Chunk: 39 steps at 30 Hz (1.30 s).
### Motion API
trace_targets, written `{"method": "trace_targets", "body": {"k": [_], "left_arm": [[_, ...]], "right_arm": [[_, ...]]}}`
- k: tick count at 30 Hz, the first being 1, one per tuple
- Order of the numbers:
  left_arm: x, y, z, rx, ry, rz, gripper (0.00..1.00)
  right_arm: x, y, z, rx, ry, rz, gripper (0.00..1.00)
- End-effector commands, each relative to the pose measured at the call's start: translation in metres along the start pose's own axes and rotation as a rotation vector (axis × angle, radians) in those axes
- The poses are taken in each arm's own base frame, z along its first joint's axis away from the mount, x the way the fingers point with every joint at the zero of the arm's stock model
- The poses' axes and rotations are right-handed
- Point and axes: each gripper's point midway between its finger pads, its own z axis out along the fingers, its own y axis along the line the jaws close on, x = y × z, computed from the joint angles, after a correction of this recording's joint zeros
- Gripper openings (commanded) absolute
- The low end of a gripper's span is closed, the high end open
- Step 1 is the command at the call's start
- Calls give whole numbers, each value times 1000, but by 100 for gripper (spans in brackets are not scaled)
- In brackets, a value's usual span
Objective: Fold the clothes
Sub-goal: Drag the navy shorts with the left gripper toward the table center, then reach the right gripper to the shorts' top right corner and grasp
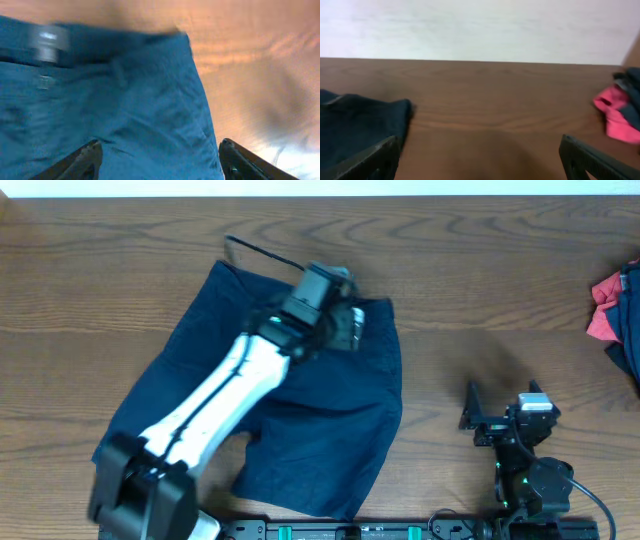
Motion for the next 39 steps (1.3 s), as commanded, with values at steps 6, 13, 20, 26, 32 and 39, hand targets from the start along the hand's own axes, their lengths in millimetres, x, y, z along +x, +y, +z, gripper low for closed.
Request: {"method": "trace_targets", "body": {"k": [6, 13, 20, 26, 32, 39], "left_arm": [[-18, 59, -44, -100, -31, -114, 78], [-3, 74, -48, -140, 34, -119, 78], [-10, 113, -63, -271, -11, -175, 77], [-10, 166, -95, -348, -39, -349, 77], [-3, 191, -123, -392, -58, -415, 78], [3, 193, -130, -401, -47, -425, 78]], "right_arm": [[-9, 20, 0, -115, 197, -10, 99], [-41, 37, 34, -215, 525, 51, 99], [-21, 67, 80, -351, 1003, 144, 99], [8, 91, 102, -477, 1170, 83, 99], [34, 115, 108, -556, 1330, 8, 99], [41, 150, 153, -605, 1312, -71, 99]]}}
